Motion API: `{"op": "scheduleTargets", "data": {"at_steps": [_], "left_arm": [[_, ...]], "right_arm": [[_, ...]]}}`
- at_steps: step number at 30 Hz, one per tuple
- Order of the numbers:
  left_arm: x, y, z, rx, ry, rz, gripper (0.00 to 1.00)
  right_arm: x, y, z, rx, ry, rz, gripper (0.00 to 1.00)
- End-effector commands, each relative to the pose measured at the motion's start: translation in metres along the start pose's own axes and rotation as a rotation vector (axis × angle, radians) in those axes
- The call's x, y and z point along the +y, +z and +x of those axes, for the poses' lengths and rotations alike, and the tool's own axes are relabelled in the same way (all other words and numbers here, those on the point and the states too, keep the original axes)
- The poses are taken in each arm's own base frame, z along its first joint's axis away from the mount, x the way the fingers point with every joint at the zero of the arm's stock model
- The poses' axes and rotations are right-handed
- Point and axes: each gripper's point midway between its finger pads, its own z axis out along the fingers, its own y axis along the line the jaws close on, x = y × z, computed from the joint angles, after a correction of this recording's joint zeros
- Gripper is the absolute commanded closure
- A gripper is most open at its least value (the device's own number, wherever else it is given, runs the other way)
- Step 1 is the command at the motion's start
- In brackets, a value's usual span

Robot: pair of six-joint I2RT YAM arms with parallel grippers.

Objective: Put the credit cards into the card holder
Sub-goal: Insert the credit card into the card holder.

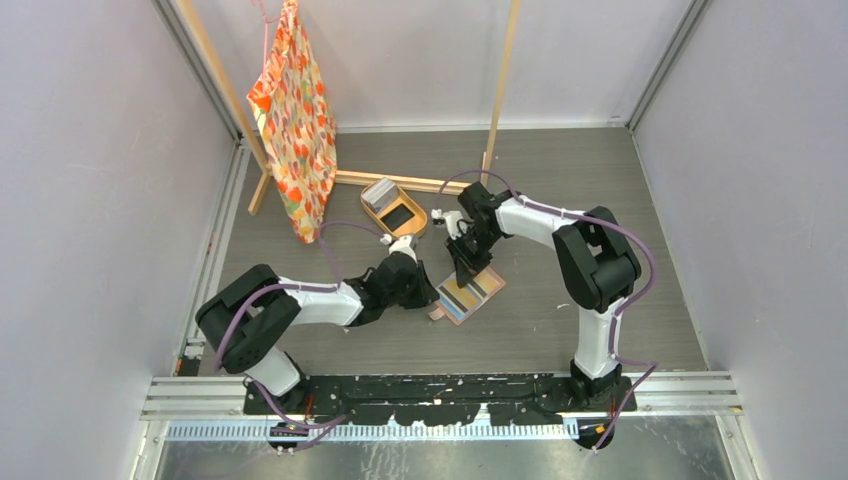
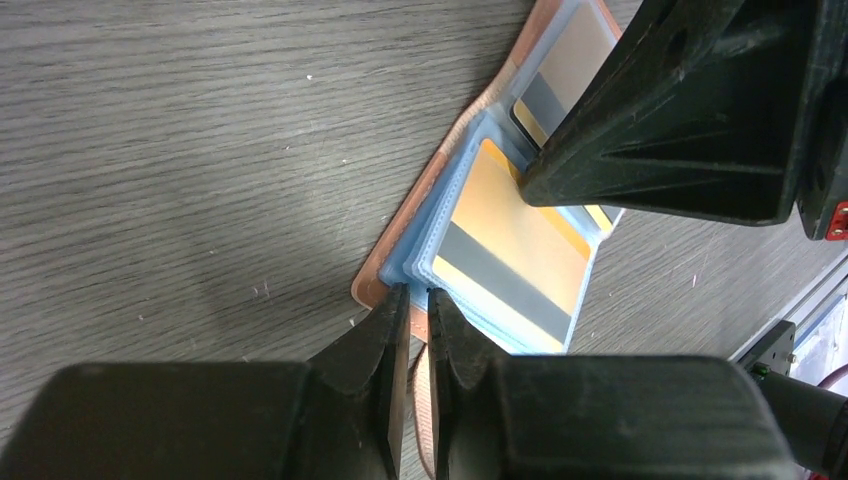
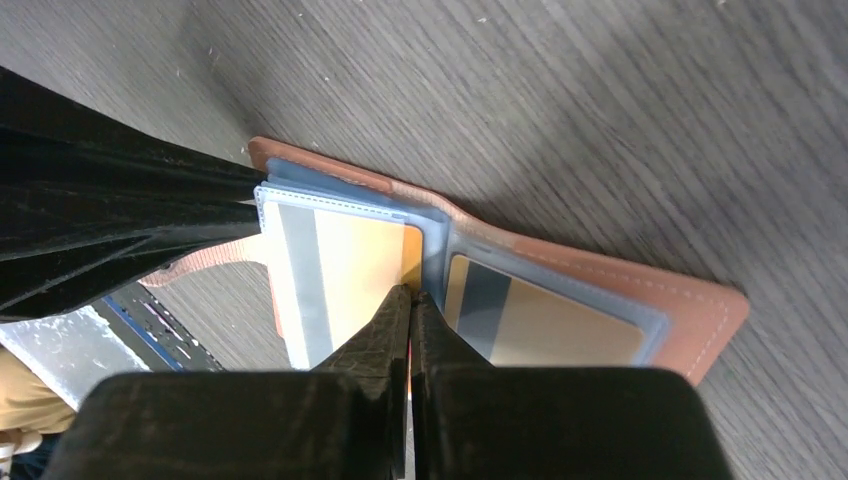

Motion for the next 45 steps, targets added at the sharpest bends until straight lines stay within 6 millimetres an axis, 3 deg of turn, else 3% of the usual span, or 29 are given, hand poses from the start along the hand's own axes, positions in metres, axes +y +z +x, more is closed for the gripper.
{"op": "scheduleTargets", "data": {"at_steps": [1, 4, 9, 12, 14, 17, 23, 28, 35, 45], "left_arm": [[-0.008, -0.002, -0.007, -0.018, 0.001, 0.015, 0.85], [-0.014, -0.010, -0.012, -0.047, 0.013, 0.052, 0.83], [-0.023, -0.036, -0.026, -0.102, 0.072, 0.097, 0.78], [-0.029, -0.053, -0.033, -0.129, 0.086, 0.123, 0.75], [-0.038, -0.064, -0.037, -0.149, 0.070, 0.170, 0.72], [-0.049, -0.069, -0.037, -0.155, 0.012, 0.241, 0.56], [-0.078, -0.067, -0.029, -0.099, -0.122, 0.413, 0.52], [-0.075, -0.045, -0.016, -0.057, -0.179, 0.359, 0.52], [-0.054, -0.020, -0.001, -0.010, -0.259, 0.227, 0.48], [-0.044, -0.020, 0.001, -0.008, -0.224, 0.170, 0.48]], "right_arm": [[0.016, -0.008, -0.011, -0.024, -0.039, -0.051, 0.97], [0.018, -0.027, -0.013, -0.051, -0.062, -0.069, 0.96], [0.036, -0.074, -0.010, -0.118, -0.215, -0.140, 0.93], [0.014, -0.090, -0.012, -0.190, -0.216, -0.021, 0.90], [-0.019, -0.087, -0.012, -0.200, -0.132, 0.108, 0.90], [-0.060, -0.081, -0.007, -0.163, -0.003, 0.197, 0.91], [-0.069, -0.077, 0.001, -0.139, 0.091, 0.147, 0.81], [-0.085, -0.065, 0.012, -0.074, 0.133, 0.194, 0.79], [-0.079, -0.045, 0.032, 0.051, 0.145, 0.131, 0.81], [-0.031, -0.040, 0.037, 0.097, 0.077, -0.013, 0.83]]}}
